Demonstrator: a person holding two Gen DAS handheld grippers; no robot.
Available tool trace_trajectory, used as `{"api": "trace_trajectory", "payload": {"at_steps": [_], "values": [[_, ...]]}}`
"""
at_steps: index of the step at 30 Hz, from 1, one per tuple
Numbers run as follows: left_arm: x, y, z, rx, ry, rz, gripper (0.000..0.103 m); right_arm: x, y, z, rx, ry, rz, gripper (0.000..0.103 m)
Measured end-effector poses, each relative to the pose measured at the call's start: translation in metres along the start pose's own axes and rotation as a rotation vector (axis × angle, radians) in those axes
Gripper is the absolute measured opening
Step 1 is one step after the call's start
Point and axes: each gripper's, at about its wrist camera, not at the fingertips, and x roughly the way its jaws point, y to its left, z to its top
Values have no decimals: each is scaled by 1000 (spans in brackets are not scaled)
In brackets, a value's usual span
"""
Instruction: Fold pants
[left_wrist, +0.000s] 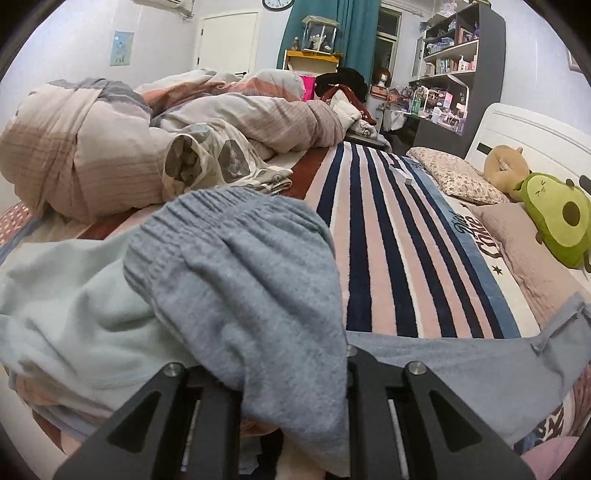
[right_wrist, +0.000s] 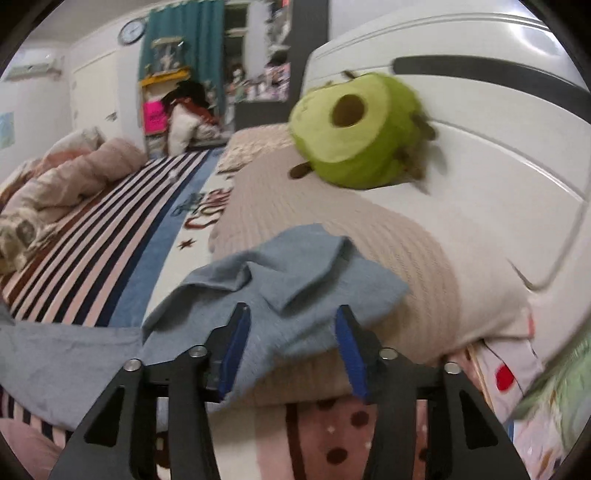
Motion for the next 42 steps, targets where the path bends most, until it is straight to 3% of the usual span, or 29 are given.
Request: {"api": "trace_trajectory", "payload": {"at_steps": [3, 7, 9, 15, 20, 26, 29, 35, 40, 42], "values": [[1, -2, 1, -7, 5, 1, 12, 19, 9, 2, -72, 37, 3, 51], [4, -7, 4, 5, 12, 17, 12, 49, 15, 7, -100, 88, 69, 31], [7, -7, 7, 10, 17, 22, 12, 65, 12, 13, -92, 109, 82, 31], [14, -8, 13, 15, 9, 30, 12, 95, 0, 47, -65, 63, 74, 31], [17, -8, 15, -2, -14, 30, 12, 111, -12, 66, -21, 31, 2, 31], [5, -16, 23, 1, -56, 2, 11, 89, -11, 48, 41, 27, 93, 33], [-6, -25, 30, 16, -84, -24, 11, 74, -2, 35, 49, 44, 182, 34], [-15, -30, 30, 13, -82, -40, 11, 72, 51, 2, -61, 201, 416, 37], [-18, -28, 25, 15, -78, -41, 11, 78, 95, -20, -139, 274, 533, 35], [-17, -26, 23, 8, -75, -40, 11, 90, 112, -26, -184, 316, 542, 35]]}}
